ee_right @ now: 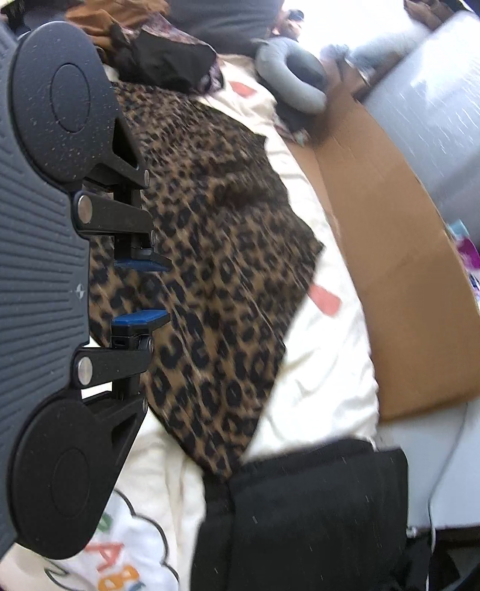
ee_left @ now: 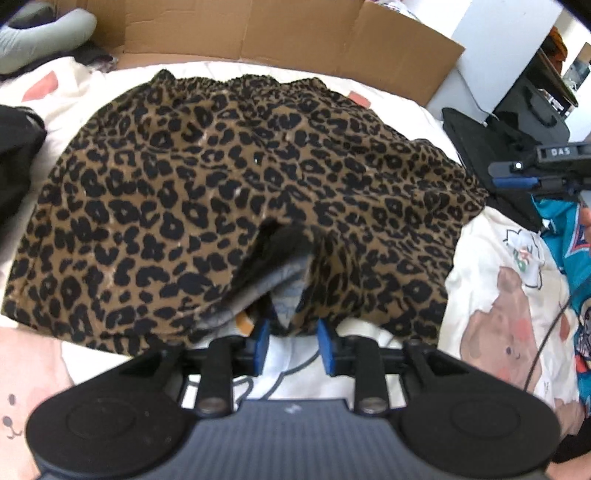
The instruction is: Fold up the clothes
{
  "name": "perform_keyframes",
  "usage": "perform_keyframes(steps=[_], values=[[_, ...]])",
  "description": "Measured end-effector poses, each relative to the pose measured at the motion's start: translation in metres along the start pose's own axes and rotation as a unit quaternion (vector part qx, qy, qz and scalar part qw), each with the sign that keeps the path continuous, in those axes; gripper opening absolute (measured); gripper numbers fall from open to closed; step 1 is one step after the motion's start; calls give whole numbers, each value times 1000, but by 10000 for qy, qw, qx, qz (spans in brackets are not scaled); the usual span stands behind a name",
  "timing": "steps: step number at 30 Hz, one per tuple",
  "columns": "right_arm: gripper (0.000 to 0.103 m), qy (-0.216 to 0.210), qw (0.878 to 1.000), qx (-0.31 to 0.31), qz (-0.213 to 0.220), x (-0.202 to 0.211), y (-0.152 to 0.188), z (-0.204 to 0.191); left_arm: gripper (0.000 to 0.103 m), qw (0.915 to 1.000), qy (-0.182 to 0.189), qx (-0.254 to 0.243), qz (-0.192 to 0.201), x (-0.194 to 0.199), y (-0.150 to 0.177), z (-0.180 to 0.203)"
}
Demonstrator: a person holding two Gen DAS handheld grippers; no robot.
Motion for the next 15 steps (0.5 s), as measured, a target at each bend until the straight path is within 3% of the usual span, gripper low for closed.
perform_keyframes(steps=[10, 12, 14, 15], values=[[25, -669, 9943, 591, -581, -24, 30, -70, 29, 9990, 106, -403, 149, -11, 4, 1], [25, -777, 9920, 682, -719, -29, 39, -80, 24, 9983, 118, -559, 113, -15, 7, 1], [25, -896, 9889, 804, -872, -33, 48, -91, 8, 9976, 108, -686, 58, -18, 10, 1], [25, -956, 9871, 865, -949, -34, 53, -96, 6, 9977, 141, -669, 24, -18, 12, 0]])
Point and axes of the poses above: each gripper's, at about its wrist camera, not at the fingertips, and x roughly against the way its jaws point, z to its right, y to its underside, the point moved 9 cm from there along -x, roughly the way its jaws point, and after that the axes turned 11 degrees about x, right-handed, at the moved point
